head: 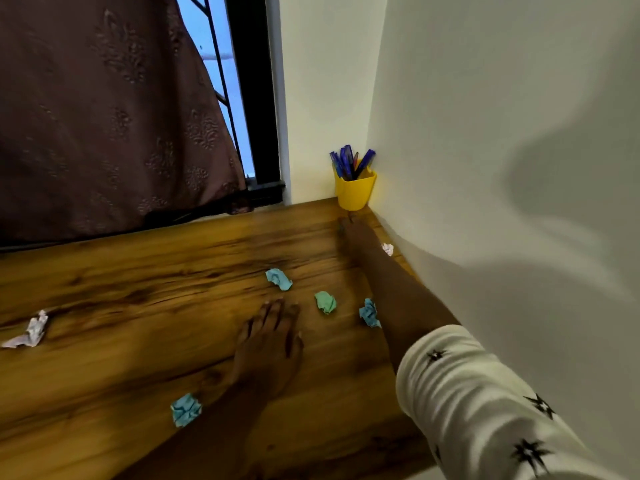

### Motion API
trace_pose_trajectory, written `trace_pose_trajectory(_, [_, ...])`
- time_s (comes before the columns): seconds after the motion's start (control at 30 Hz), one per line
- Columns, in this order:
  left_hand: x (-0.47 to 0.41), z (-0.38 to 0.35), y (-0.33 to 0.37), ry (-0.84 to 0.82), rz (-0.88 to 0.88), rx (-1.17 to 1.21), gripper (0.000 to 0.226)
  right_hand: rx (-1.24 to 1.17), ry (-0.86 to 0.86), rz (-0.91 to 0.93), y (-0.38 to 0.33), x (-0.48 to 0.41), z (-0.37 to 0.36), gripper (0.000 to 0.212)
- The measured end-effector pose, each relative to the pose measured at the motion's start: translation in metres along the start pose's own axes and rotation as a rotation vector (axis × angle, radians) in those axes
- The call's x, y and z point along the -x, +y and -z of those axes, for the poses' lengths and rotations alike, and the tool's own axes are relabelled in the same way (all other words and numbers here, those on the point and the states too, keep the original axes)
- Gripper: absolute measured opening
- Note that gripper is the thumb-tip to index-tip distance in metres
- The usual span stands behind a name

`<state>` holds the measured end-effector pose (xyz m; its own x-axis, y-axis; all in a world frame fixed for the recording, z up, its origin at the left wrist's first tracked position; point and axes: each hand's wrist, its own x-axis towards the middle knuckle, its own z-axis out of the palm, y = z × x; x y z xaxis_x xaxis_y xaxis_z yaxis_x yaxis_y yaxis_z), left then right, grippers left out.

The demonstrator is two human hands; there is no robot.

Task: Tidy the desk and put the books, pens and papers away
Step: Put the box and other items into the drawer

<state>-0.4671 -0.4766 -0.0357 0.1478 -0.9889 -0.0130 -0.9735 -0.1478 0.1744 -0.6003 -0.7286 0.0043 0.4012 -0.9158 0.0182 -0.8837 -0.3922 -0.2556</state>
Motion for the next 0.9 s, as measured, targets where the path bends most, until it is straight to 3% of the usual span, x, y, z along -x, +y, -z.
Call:
trace_pose_trajectory(0.23, [-0.001, 0.001, 0.003, -0.009, 0.01, -0.001, 0.076, 0.148, 0.027, 0.139, 0.006, 0.026, 0.0, 0.021])
trace_pose_trajectory(0.37, [0.002, 0.001, 0.003, 0.006, 0.02, -0.019, 0.066, 0.204, -0.107, 0.135, -0.001, 0.063, 0.015, 0.023])
trace_pose_trajectory(0.47, [0.002, 0.004, 0.009, -0.013, 0.03, 0.025, 0.055, 0.026, -0.063, 0.11, -0.01, 0.109, 0.027, 0.031])
trace_pose_trajectory(0.53, [0.006, 0.011, 0.011, -0.044, 0.056, 0.106, 0.052, -0.172, 0.112, 0.144, -0.022, 0.156, 0.033, 0.043])
trace_pose_trajectory(0.63, [0.031, 0.026, 0.017, -0.024, 0.137, 0.577, 0.042, -0.41, 0.273, 0.121, -0.043, 0.228, 0.041, 0.057])
trace_pose_trajectory(0.73, [0.1, 0.052, 0.022, 0.049, 0.186, 1.18, 0.023, -0.654, 0.265, 0.097, -0.078, 0.292, 0.044, 0.061])
trace_pose_trajectory(0.9, [0.214, 0.087, -0.003, 0.14, 0.176, 1.565, 0.025, -0.81, 0.179, 0.09, -0.158, 0.372, 0.045, 0.051])
